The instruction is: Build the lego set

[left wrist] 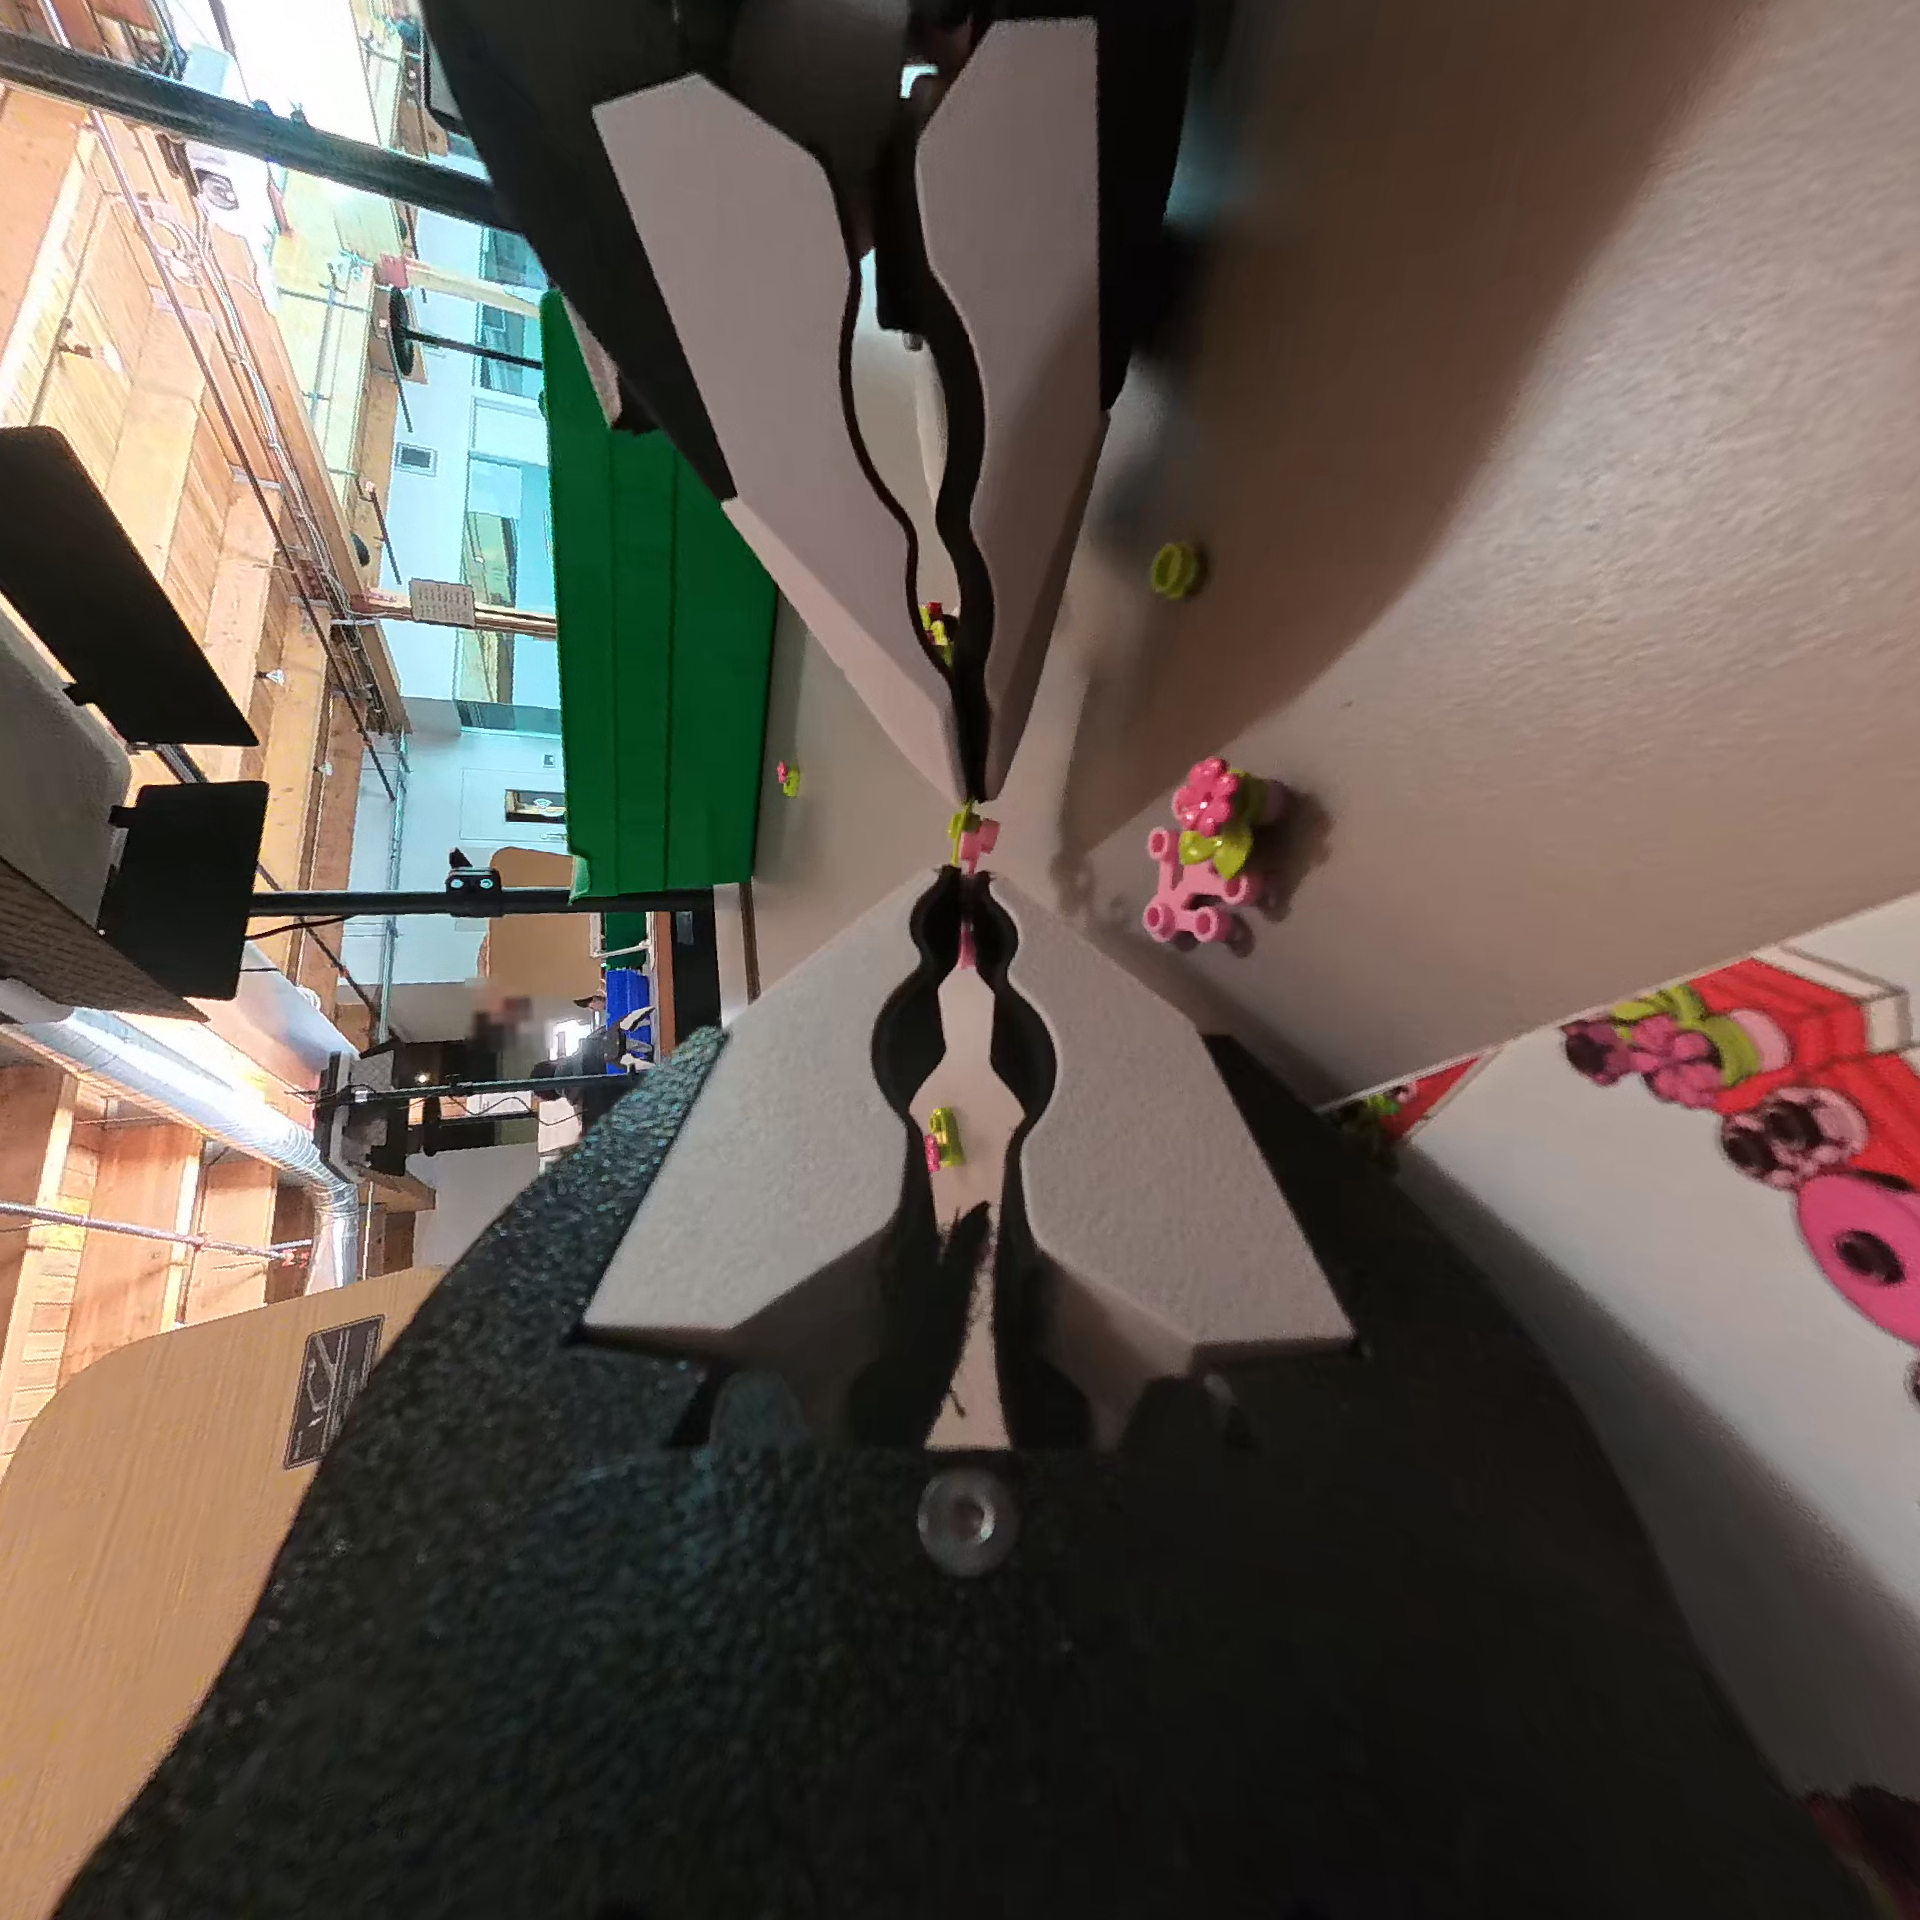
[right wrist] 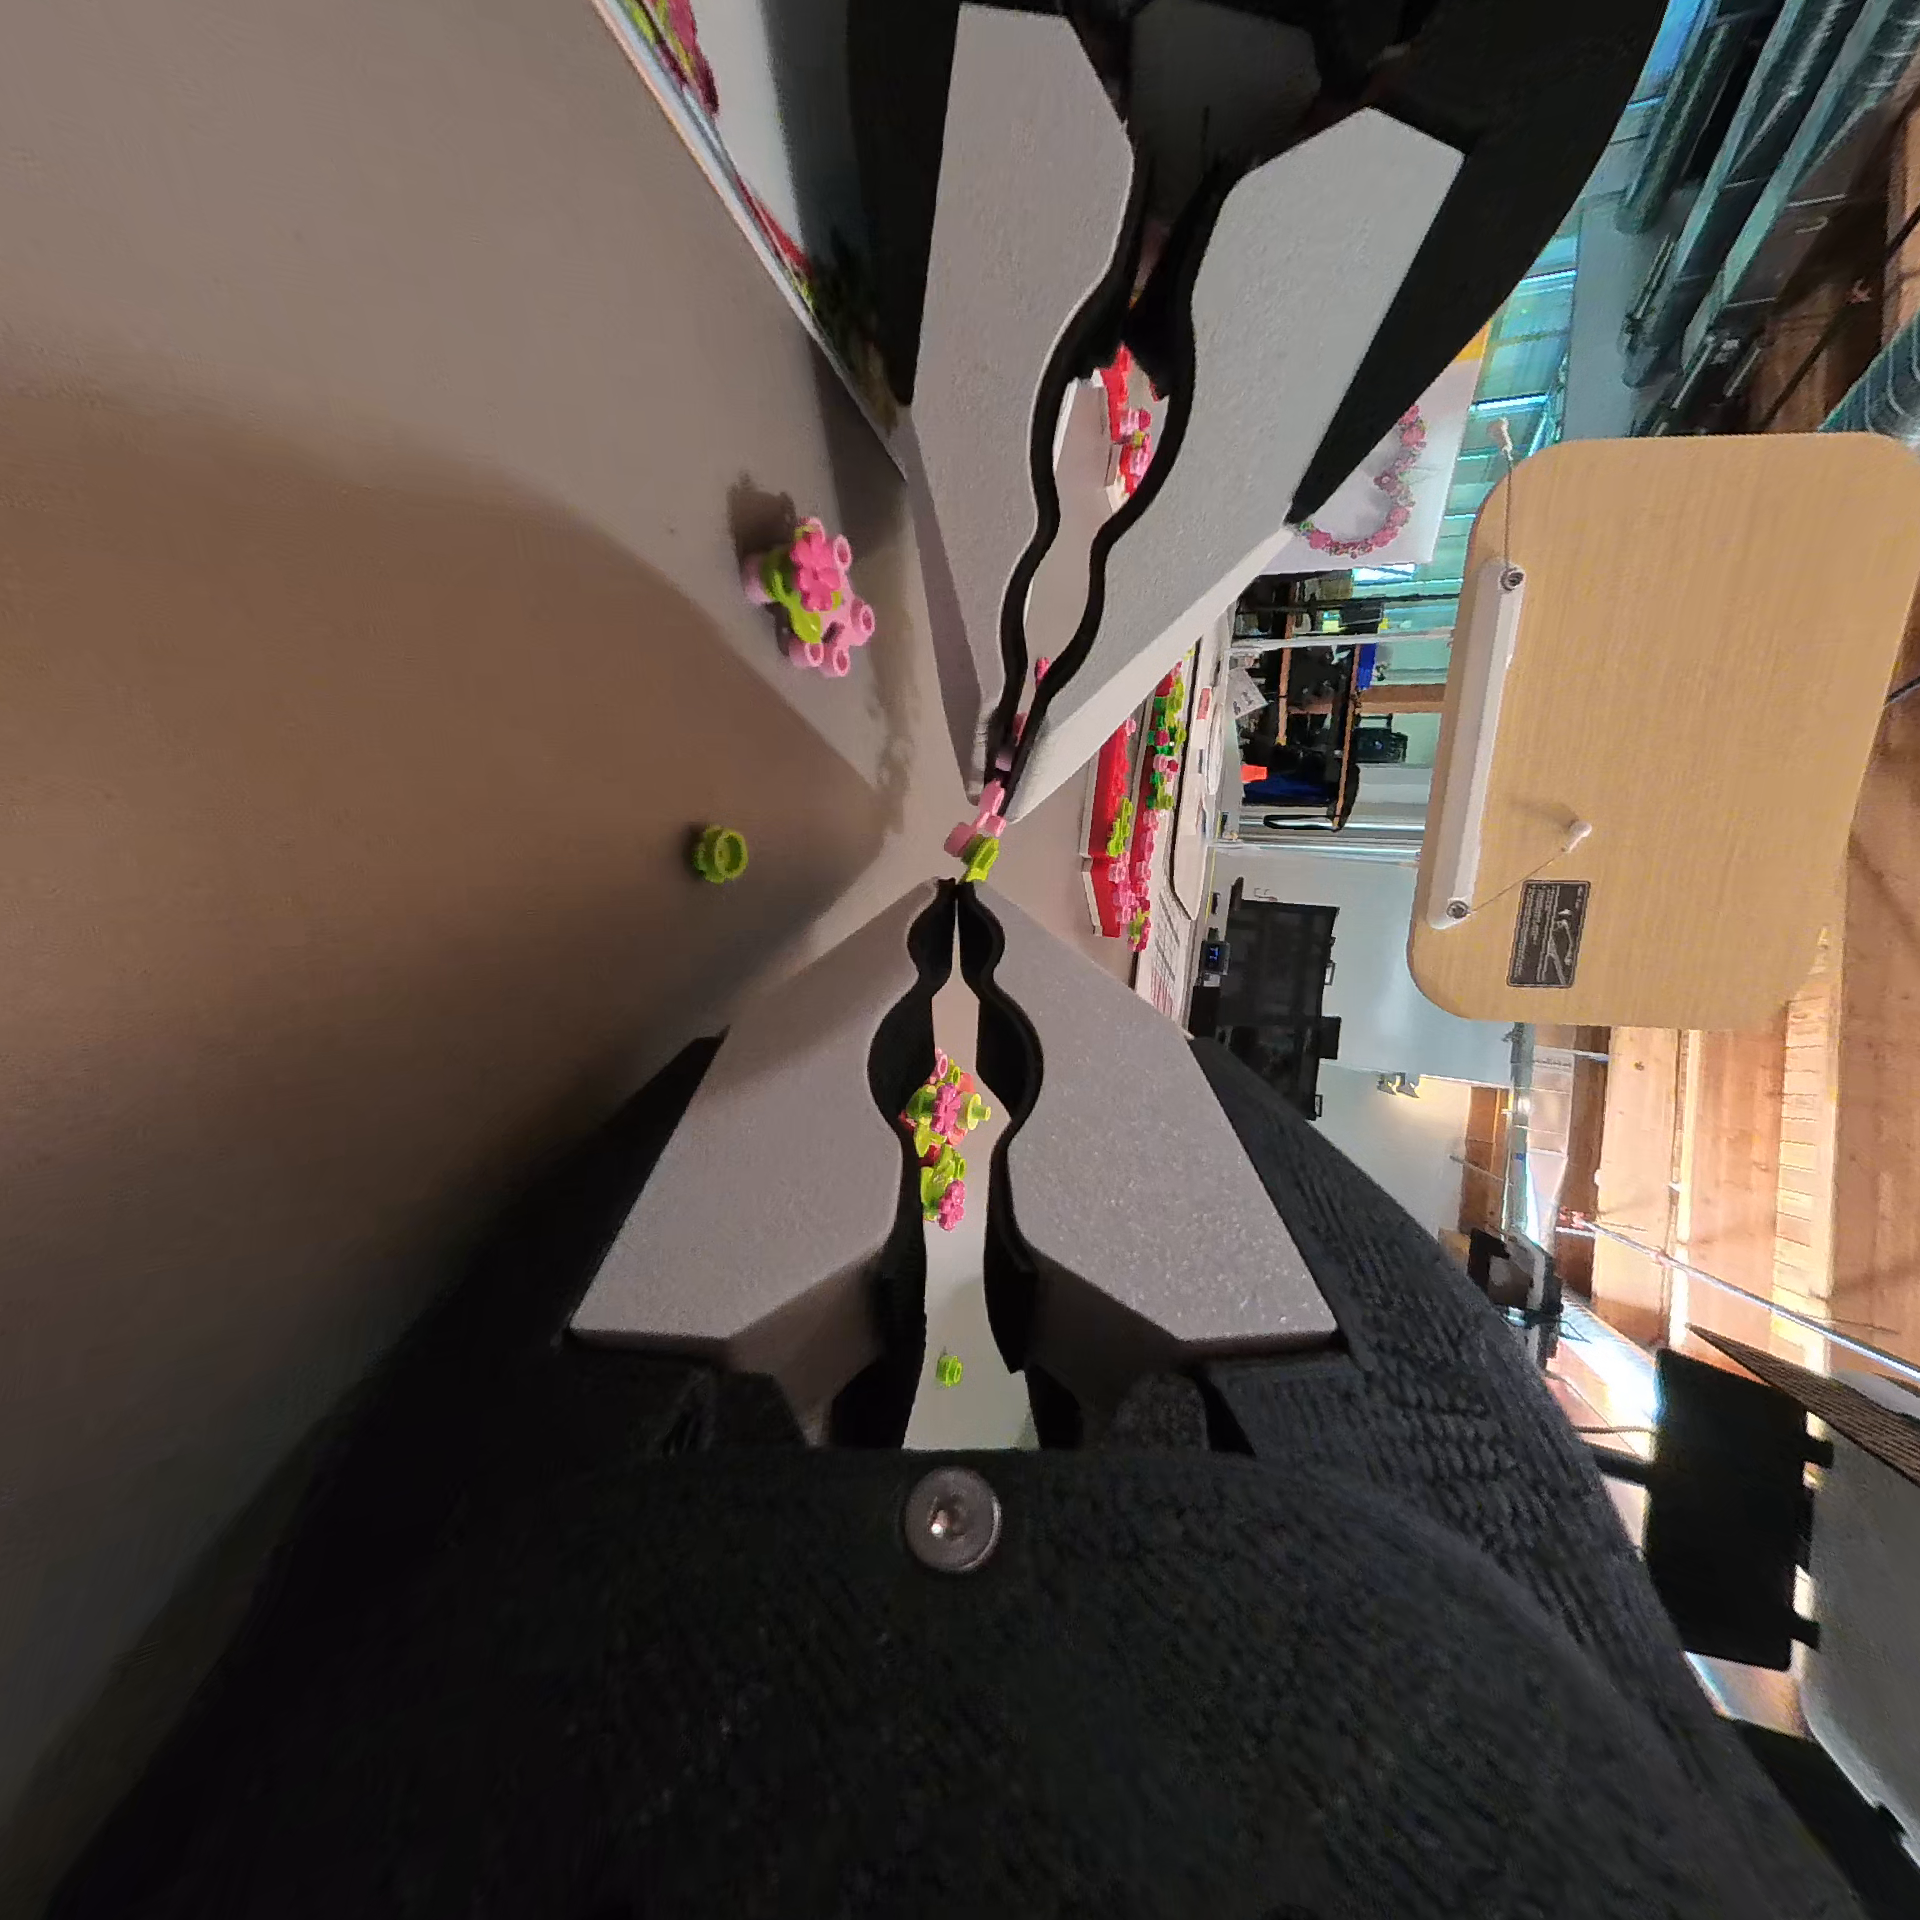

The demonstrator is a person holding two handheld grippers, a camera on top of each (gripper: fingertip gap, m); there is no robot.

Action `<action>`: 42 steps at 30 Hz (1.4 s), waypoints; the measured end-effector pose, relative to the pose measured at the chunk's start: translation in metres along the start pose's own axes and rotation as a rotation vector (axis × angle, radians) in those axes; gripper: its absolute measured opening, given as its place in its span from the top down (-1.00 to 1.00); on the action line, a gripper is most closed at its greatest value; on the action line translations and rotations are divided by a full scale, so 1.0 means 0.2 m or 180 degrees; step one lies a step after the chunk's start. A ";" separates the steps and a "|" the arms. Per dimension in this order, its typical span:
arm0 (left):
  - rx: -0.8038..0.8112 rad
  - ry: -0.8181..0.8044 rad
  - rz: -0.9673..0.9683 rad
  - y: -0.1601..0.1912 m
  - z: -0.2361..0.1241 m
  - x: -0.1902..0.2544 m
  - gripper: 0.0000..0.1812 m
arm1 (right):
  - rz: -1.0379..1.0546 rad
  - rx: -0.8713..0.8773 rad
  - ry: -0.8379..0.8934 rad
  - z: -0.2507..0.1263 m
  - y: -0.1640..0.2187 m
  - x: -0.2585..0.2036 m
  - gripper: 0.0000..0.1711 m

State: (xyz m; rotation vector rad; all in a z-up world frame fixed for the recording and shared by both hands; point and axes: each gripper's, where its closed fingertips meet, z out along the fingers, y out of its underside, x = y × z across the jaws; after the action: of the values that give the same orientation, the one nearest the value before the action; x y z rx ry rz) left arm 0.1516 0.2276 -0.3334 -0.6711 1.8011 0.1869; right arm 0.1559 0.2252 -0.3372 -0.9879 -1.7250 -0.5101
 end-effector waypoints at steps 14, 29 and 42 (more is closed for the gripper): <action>0.0004 0.0112 -0.0065 0.01 0.01 0.03 1.00 | 0.0153 0.0053 -0.0062 0.00 0.00 -0.01 0.97; 0.0169 -0.0210 -0.1071 0.07 -0.03 -0.18 0.99 | 0.2183 0.0814 -0.0066 -0.08 0.01 0.20 0.63; 0.0976 -0.0875 -0.1518 -0.09 -0.59 -0.91 1.00 | 0.1777 0.1600 0.1141 -0.35 -0.33 0.93 0.60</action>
State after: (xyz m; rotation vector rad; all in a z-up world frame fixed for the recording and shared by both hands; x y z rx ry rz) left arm 0.0971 0.2236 -0.1226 -0.7888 1.3274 -0.2995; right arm 0.1186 0.2048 -0.1320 -0.8894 -1.1063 0.1087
